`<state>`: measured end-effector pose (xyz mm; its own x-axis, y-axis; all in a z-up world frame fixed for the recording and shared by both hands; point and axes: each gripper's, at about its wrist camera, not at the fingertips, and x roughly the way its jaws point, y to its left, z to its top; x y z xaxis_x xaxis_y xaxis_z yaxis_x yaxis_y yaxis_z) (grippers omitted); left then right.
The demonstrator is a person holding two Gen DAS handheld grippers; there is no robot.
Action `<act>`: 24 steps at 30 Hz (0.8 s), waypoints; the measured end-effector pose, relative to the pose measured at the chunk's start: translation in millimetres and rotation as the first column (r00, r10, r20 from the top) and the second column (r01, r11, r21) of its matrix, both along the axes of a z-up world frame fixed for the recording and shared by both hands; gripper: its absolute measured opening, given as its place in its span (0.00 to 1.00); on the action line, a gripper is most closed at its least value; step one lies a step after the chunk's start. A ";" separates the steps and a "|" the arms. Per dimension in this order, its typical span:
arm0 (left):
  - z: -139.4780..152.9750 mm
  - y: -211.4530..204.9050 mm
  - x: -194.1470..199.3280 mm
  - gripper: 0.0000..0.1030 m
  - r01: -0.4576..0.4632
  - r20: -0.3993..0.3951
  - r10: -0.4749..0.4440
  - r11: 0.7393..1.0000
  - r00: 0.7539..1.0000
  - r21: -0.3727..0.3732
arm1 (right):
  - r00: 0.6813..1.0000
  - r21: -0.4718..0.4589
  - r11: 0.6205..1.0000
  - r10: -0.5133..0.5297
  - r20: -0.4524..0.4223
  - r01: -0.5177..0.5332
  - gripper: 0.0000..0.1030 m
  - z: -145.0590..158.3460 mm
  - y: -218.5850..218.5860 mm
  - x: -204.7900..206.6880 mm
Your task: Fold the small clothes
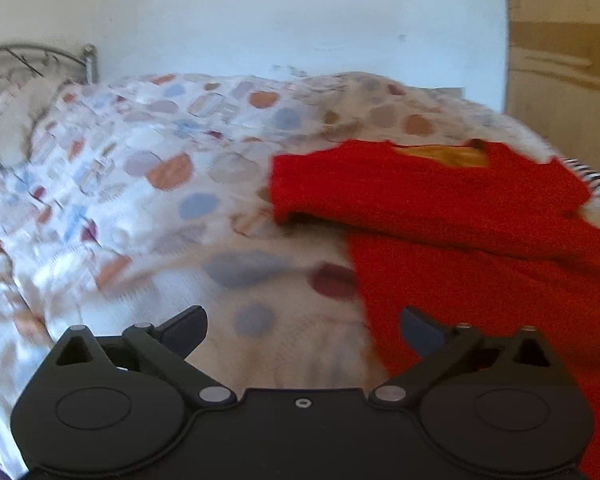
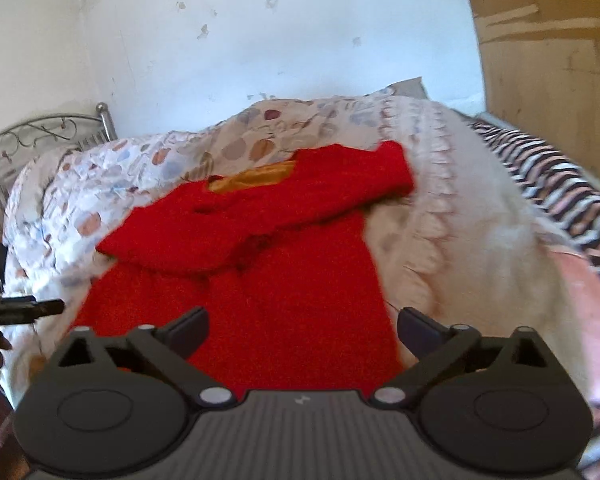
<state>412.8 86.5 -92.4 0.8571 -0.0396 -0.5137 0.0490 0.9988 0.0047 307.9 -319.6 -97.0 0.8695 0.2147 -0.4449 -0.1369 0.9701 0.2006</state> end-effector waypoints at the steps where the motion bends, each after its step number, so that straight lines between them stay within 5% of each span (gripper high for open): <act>1: -1.5 -4.3 -10.6 0.99 0.024 -0.011 -0.024 0.999 1.000 -0.024 | 1.000 -0.006 1.000 -0.007 0.003 0.007 1.00 -1.7 -4.6 -9.9; 7: -18.0 -16.1 -51.8 0.99 0.117 -0.077 -0.130 0.982 0.988 -0.150 | 0.999 0.030 0.999 -0.033 -0.031 0.033 0.97 -19.4 -32.0 -61.3; 11: -36.2 -16.7 -69.9 0.97 0.119 -0.159 -0.161 0.963 0.974 -0.244 | 0.996 0.133 0.990 -0.043 -0.076 0.053 0.77 -33.3 -45.1 -77.9; 16: -45.3 -13.1 -87.8 0.85 0.082 -0.203 -0.153 0.944 0.967 -0.321 | 0.993 0.255 0.963 -0.066 -0.096 0.088 0.67 -50.8 -49.0 -89.9; 18: -48.0 -9.8 -87.5 0.80 0.072 -0.221 -0.156 0.935 0.963 -0.348 | 0.989 0.248 0.961 -0.096 -0.112 0.122 0.50 -53.9 -48.9 -90.8; 20: -49.9 -8.1 -85.2 0.68 0.052 -0.251 -0.156 0.925 0.955 -0.377 | 0.985 0.238 0.961 -0.114 -0.128 0.143 0.26 -53.5 -49.9 -93.5; 22: -46.1 -10.8 -83.6 0.27 0.056 -0.273 -0.177 0.914 0.945 -0.401 | 0.987 0.261 0.957 -0.101 -0.121 0.130 0.08 -50.1 -50.3 -98.0; 24: -37.8 -18.1 -85.8 0.15 0.073 -0.264 -0.188 0.917 0.946 -0.393 | 0.990 0.269 0.956 -0.086 -0.110 0.113 0.07 -43.1 -49.1 -103.4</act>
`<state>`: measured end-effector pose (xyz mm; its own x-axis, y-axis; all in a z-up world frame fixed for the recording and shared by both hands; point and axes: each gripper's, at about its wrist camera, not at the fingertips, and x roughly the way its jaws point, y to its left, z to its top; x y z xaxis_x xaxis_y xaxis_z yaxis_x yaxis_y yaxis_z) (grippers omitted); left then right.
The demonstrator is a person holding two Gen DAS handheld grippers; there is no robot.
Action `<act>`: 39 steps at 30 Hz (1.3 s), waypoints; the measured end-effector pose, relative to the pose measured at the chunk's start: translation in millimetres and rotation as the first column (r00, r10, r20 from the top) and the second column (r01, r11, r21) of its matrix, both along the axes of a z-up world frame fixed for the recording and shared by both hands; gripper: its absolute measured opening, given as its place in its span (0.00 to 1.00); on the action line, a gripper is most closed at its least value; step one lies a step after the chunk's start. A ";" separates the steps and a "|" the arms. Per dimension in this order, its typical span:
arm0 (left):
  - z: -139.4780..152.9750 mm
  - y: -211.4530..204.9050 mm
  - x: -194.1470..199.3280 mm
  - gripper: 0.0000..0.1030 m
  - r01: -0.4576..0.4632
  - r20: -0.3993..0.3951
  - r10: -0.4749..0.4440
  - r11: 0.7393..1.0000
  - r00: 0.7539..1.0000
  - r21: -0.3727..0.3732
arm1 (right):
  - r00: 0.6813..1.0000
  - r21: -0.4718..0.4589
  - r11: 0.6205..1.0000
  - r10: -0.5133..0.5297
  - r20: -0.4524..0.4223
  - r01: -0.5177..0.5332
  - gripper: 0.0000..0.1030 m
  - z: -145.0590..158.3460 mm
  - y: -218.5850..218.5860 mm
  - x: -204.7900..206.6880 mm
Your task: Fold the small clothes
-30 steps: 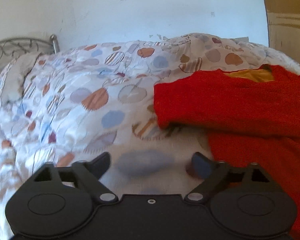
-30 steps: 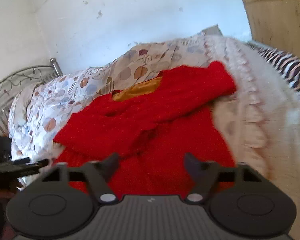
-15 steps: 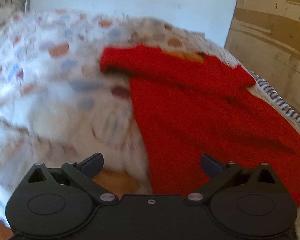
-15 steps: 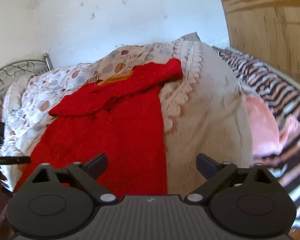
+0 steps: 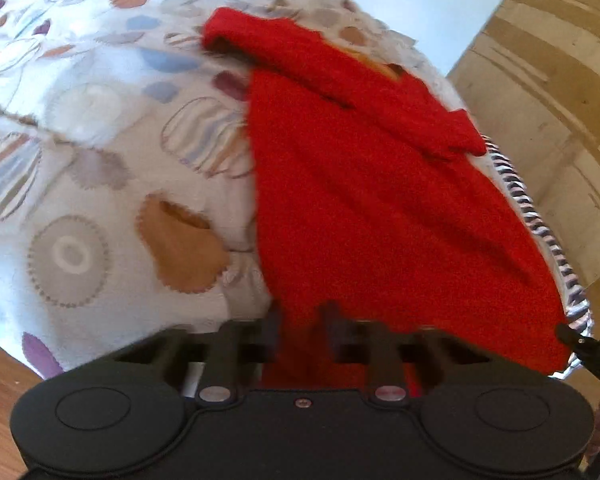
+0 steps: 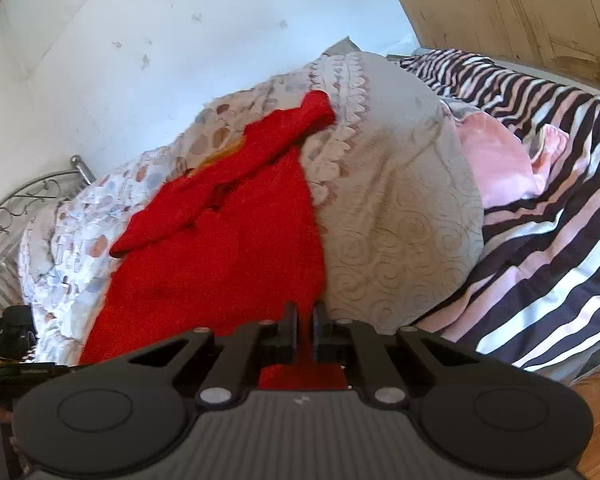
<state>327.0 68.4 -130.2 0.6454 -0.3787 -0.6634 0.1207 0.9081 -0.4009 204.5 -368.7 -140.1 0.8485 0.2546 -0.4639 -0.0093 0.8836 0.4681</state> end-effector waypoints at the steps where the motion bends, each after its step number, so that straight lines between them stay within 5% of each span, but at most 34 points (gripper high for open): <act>1: 6.8 -5.6 -3.0 0.08 -0.005 0.015 0.004 0.999 1.000 0.051 | 1.000 -0.009 1.000 0.005 0.009 -0.005 0.07 5.5 1.8 -2.9; 5: 37.8 -3.1 -17.8 0.06 -0.040 0.082 0.034 0.996 0.996 0.079 | 0.998 0.035 0.998 0.040 0.047 -0.042 0.06 29.5 4.0 -18.7; 10: 93.7 20.3 -47.1 0.05 -0.094 0.229 0.066 0.989 0.971 0.116 | 0.987 -0.012 0.991 0.134 0.091 -0.134 0.06 58.7 25.8 -39.9; 12: 102.2 28.3 -48.1 0.05 -0.105 0.231 0.076 0.987 0.970 0.119 | 0.983 -0.041 0.987 0.160 0.090 -0.157 0.06 59.0 35.3 -40.9; 21: 41.2 21.0 -29.3 0.06 -0.102 0.065 0.092 0.980 0.994 0.174 | 0.986 -0.179 0.971 0.164 0.002 -0.161 0.09 11.2 49.2 -32.6; 24: 31.1 23.7 -30.6 0.12 -0.118 0.039 0.113 0.980 0.993 0.161 | 0.988 -0.289 0.945 0.157 -0.011 -0.153 0.29 5.2 52.2 -37.9; 26: 29.5 23.4 -30.2 0.23 -0.118 0.026 0.115 0.977 0.993 0.176 | 0.987 -0.400 0.904 0.158 -0.020 -0.153 0.55 1.3 56.9 -43.3; 28: 32.3 22.1 -33.0 0.50 -0.120 0.035 0.115 0.974 0.993 0.192 | 0.985 -0.479 0.863 0.172 -0.024 -0.163 0.67 -2.8 59.7 -48.7; 31: 37.4 20.4 -38.6 0.76 -0.133 0.065 0.121 0.967 0.990 0.219 | 0.978 -0.626 0.758 0.205 -0.037 -0.183 0.83 -15.7 69.6 -58.3; 34: 40.4 19.7 -41.4 0.86 -0.138 0.082 0.122 0.962 0.989 0.234 | 0.969 -0.749 0.633 0.241 -0.049 -0.196 0.86 -31.8 78.3 -63.0; 39: 41.7 19.7 -46.3 0.90 -0.148 0.091 0.129 0.959 0.987 0.242 | 0.956 -0.931 0.350 0.295 0.002 -0.106 0.86 -61.0 94.4 -63.9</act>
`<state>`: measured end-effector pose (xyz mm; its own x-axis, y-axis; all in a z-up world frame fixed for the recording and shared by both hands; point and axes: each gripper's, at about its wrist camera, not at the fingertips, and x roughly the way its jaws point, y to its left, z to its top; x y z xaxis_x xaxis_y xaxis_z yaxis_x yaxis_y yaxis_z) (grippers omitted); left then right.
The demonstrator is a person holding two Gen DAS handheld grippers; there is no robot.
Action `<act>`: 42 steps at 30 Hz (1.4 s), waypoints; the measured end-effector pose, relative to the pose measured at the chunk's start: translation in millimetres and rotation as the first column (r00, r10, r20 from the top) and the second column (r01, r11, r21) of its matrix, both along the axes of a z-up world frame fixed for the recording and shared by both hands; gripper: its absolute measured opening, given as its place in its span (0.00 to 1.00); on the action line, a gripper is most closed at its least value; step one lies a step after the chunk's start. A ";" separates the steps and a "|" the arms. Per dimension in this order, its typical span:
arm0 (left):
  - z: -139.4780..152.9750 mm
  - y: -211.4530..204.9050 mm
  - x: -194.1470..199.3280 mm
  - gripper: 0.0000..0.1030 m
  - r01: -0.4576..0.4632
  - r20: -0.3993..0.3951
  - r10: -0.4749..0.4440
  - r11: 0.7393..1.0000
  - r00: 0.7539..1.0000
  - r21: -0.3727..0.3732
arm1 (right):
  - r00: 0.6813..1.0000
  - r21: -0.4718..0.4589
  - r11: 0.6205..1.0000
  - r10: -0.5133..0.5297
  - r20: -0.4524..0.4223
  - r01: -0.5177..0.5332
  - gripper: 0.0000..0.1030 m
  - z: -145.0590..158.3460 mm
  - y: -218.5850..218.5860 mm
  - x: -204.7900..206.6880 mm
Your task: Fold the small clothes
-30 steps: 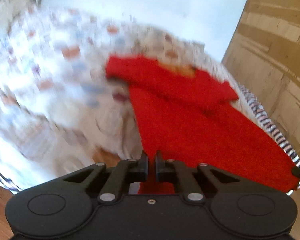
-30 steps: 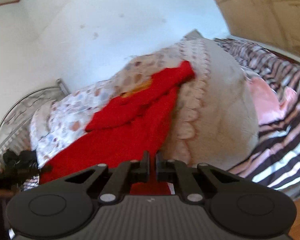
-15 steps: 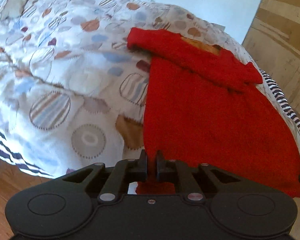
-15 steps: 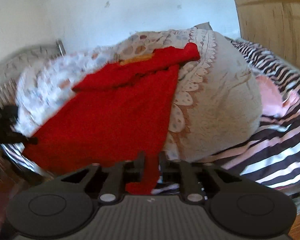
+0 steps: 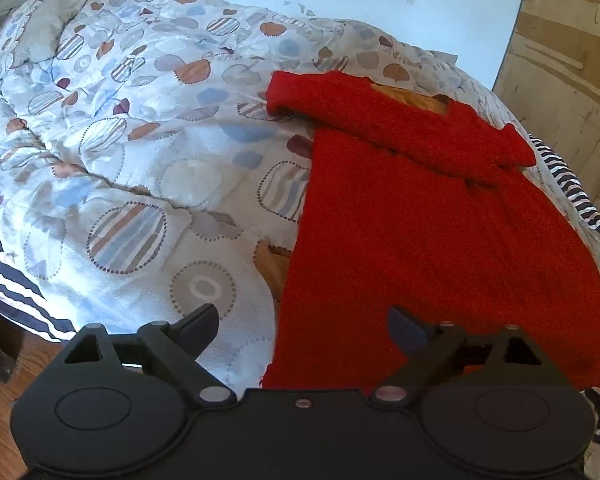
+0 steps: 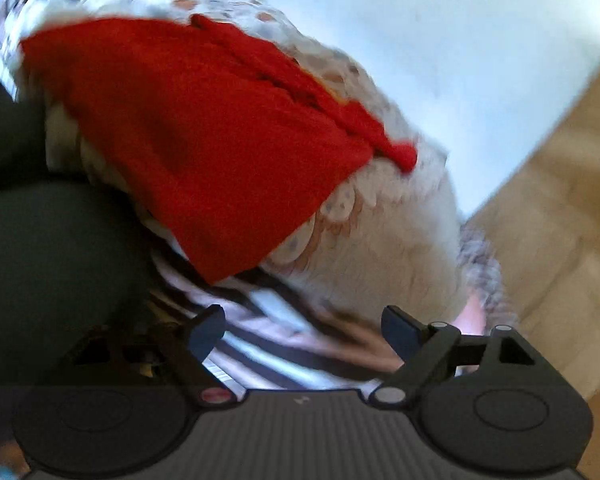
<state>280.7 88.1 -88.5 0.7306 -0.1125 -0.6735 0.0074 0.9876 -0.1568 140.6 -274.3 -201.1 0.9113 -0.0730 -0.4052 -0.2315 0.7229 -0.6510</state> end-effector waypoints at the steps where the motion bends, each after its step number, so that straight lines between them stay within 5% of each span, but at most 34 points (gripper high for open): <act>1: 0.3 -0.1 -1.3 0.91 0.001 0.002 -0.002 1.000 1.000 0.001 | 0.999 -0.043 0.999 0.030 0.026 -0.029 0.86 -2.5 2.4 -0.1; 7: 2.0 -1.7 -9.0 0.98 0.005 0.030 -0.005 1.000 1.000 0.022 | 0.949 -0.282 0.934 0.271 0.161 -0.218 0.76 -5.4 19.2 -15.6; 9: 2.0 -2.4 -9.7 0.99 0.010 0.031 -0.011 1.000 0.999 0.023 | 0.923 -0.345 0.899 0.343 0.176 -0.269 0.65 -4.8 23.9 -24.0; 11: 2.4 -4.1 -10.0 0.99 0.019 0.034 -0.020 0.999 0.999 0.026 | 0.904 -0.391 0.870 0.391 0.174 -0.301 0.41 -4.7 27.4 -31.6; 13: 2.9 -6.8 -8.5 0.99 0.033 0.039 -0.034 0.999 0.999 0.026 | 0.898 -0.398 0.856 0.414 0.149 -0.329 0.25 -1.9 29.3 -35.5; 17: 5.9 -18.8 -3.3 0.99 0.087 0.057 -0.089 0.996 0.994 0.038 | 0.899 -0.404 0.841 0.428 0.094 -0.358 0.16 2.1 31.3 -38.9; 21: -3.2 -34.6 5.8 0.99 0.145 0.033 -0.148 0.987 0.988 0.068 | 0.929 -0.360 0.876 0.366 0.057 -0.322 0.13 14.8 35.9 -30.0; 29: -9.6 -57.0 25.5 0.99 0.268 0.054 -0.268 0.963 0.962 0.011 | 0.962 -0.093 0.960 0.270 0.050 -0.264 0.12 58.0 43.7 -19.2; 33: -8.1 -48.6 17.3 0.99 0.266 0.097 -0.265 0.964 0.959 0.006 | 0.970 0.052 0.969 0.240 0.041 -0.242 0.11 77.5 36.9 -3.2; 37: -3.3 -36.1 2.8 0.99 0.243 0.146 -0.241 0.970 0.960 -0.001 | 0.978 0.252 0.946 0.208 0.017 -0.205 0.10 98.5 28.5 14.2; 42: 5.5 -33.2 -26.7 0.99 0.242 0.234 -0.244 0.970 0.941 0.036 | 0.986 0.522 0.844 0.162 -0.026 -0.125 0.10 141.6 15.3 49.2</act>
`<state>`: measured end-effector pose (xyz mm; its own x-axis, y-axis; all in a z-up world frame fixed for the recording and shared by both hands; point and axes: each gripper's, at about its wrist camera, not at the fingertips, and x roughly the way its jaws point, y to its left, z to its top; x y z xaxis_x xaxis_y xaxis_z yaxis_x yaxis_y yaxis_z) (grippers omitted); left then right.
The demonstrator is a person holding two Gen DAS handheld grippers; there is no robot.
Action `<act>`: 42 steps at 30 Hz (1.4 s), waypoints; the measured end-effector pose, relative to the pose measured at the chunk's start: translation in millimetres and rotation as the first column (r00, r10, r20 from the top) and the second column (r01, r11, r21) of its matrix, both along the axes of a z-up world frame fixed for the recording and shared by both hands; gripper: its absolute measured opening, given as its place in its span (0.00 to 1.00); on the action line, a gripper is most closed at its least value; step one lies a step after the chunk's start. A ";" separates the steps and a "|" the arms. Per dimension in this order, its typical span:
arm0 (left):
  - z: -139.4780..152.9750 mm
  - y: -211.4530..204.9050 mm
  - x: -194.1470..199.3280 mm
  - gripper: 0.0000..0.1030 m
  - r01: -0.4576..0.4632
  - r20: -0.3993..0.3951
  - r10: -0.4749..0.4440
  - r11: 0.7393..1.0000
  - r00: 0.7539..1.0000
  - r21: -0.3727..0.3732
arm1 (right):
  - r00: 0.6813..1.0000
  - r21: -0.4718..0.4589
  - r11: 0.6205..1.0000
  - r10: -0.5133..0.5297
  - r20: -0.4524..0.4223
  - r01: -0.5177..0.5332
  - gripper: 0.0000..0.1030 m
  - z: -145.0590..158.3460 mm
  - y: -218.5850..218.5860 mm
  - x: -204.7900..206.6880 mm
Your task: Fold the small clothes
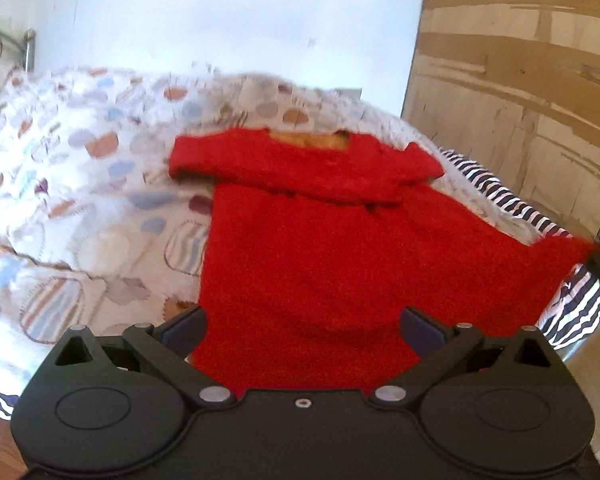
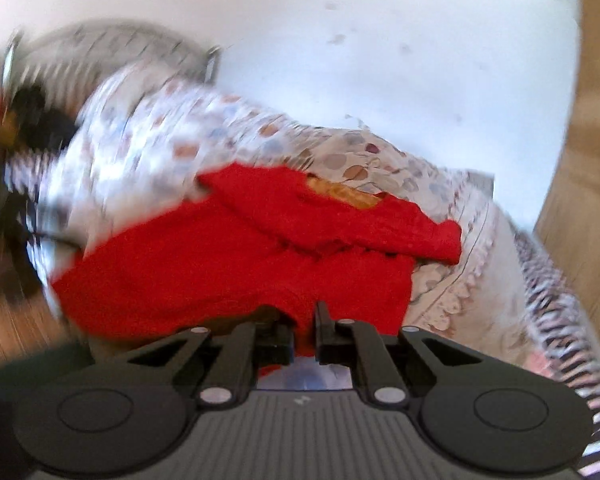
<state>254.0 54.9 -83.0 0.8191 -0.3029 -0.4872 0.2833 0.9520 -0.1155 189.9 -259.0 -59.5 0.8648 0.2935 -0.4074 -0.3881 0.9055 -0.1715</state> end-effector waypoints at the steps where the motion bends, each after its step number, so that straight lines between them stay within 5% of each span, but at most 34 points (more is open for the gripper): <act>1: 1.0 -1.5 -7.4 0.99 0.006 0.020 -0.007 1.000 1.000 0.013 | 1.000 0.042 0.999 -0.007 -0.015 0.007 0.10 8.3 -3.6 6.3; 6: 0.8 -21.7 -32.6 0.99 0.059 0.079 -0.067 0.994 0.995 0.096 | 0.997 0.212 0.977 -0.006 -0.083 0.024 0.10 43.9 -15.4 37.9; 15: -27.8 -98.4 -25.5 0.99 0.103 0.139 -0.155 0.940 0.978 0.326 | 0.996 0.255 0.967 -0.002 -0.089 0.025 0.10 59.6 -11.7 61.6; 20: -48.8 -116.0 0.4 0.89 0.066 0.081 -0.110 0.902 0.991 0.426 | 0.997 0.293 0.956 -0.012 -0.070 0.032 0.10 66.1 -10.8 56.0; 23: -49.4 -105.4 5.4 0.70 0.026 0.087 -0.069 0.906 0.994 0.422 | 0.998 0.312 0.949 -0.023 -0.053 0.038 0.10 70.4 -15.2 54.2; 29: -55.4 -62.3 6.6 0.39 -0.057 0.099 0.010 0.874 0.995 0.483 | 0.998 0.353 0.934 -0.052 -0.031 0.060 0.09 65.9 -26.7 40.9; 31: -53.9 -46.6 2.7 0.16 -0.052 0.109 0.001 0.885 0.994 0.462 | 0.998 0.329 0.942 -0.061 -0.029 0.067 0.09 59.2 -24.5 32.5; 37: -27.9 -18.0 -19.6 0.07 -0.095 0.226 0.016 0.934 0.974 0.345 | 0.996 0.230 0.970 -0.086 0.031 0.077 0.08 33.0 -12.9 -9.6; 42: -3.8 -8.8 -43.3 0.06 -0.109 0.336 0.003 0.948 0.942 0.299 | 0.981 0.268 0.955 -0.162 0.103 0.130 0.06 12.3 -18.4 -55.7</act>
<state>210.7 46.1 -86.8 0.9593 -0.1295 -0.2509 0.1993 0.9400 0.2770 134.2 -277.3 -47.2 0.9444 0.2417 -0.2228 -0.2393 0.9702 0.0382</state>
